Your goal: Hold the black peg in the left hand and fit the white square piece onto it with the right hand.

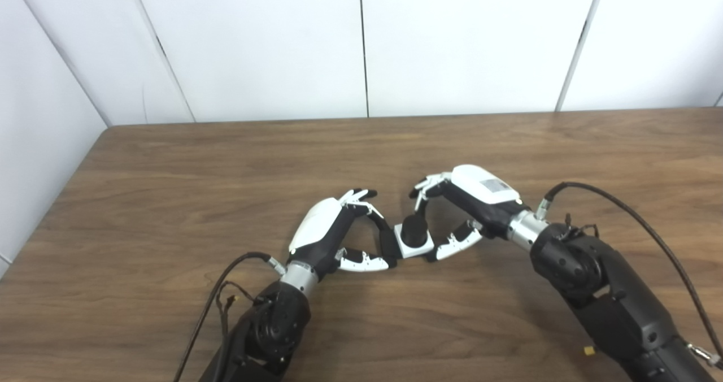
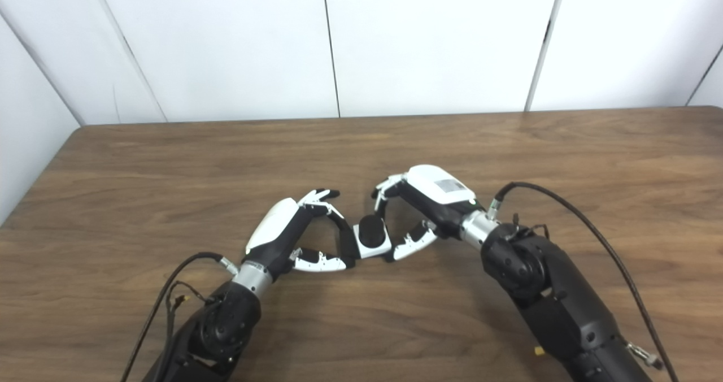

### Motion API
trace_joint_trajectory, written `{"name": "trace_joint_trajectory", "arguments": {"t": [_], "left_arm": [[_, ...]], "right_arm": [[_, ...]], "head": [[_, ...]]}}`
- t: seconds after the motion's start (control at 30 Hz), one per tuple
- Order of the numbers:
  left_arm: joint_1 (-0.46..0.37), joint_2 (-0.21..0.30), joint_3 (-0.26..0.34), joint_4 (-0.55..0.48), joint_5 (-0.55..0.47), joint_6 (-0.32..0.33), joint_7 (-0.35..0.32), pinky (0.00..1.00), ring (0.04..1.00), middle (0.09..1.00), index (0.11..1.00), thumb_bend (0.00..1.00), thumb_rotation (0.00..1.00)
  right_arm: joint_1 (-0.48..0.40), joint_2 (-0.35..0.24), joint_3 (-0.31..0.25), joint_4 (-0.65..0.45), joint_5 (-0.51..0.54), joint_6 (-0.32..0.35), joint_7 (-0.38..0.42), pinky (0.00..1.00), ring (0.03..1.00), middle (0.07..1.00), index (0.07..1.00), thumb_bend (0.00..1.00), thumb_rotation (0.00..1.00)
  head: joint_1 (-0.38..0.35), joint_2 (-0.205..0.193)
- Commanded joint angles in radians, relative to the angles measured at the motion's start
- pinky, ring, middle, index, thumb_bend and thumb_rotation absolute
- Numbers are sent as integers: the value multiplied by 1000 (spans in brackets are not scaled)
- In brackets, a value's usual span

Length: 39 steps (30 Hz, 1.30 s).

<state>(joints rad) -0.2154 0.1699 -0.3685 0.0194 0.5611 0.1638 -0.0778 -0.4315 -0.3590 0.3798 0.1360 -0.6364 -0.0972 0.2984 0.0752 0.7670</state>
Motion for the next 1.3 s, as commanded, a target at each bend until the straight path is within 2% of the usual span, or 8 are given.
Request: {"name": "trace_joint_trajectory", "arguments": {"t": [0.0,0.17,0.23,0.33,0.53,0.87,1.13,1.27], "left_arm": [[7,19,-11,11,19,29,-40,939,978,928,491,519,83],[8,19,-10,10,21,33,-41,937,975,926,491,519,82],[7,19,-11,11,22,34,-41,936,974,925,491,519,82],[4,19,-11,15,22,33,-42,937,975,925,491,519,83],[1,21,-8,12,21,40,-51,959,979,929,491,519,82],[-3,25,-7,31,19,19,-41,936,971,924,491,519,82],[-1,31,-8,29,23,15,-42,928,970,923,491,519,84],[0,33,-8,31,22,14,-45,931,971,925,491,519,83]], "right_arm": [[6,-43,5,41,-46,13,2,890,866,787,483,522,144],[3,-58,17,37,-48,49,33,905,877,799,488,520,152],[-2,-72,26,13,-53,76,79,905,891,826,622,677,283],[-12,-103,38,-22,-54,107,142,887,903,869,812,851,409],[-27,-161,15,-50,-39,150,207,908,934,926,975,965,474],[-29,-258,-62,-22,0,135,204,946,963,957,989,1000,532],[-17,-290,-124,-12,25,114,151,902,948,949,947,963,497],[-8,-284,-170,-21,46,91,91,811,908,921,911,930,506]], "head": [[-5,2],[-7,2],[-8,2],[-9,-1],[-12,-2],[-21,-5],[-28,-8],[-39,-9]]}}
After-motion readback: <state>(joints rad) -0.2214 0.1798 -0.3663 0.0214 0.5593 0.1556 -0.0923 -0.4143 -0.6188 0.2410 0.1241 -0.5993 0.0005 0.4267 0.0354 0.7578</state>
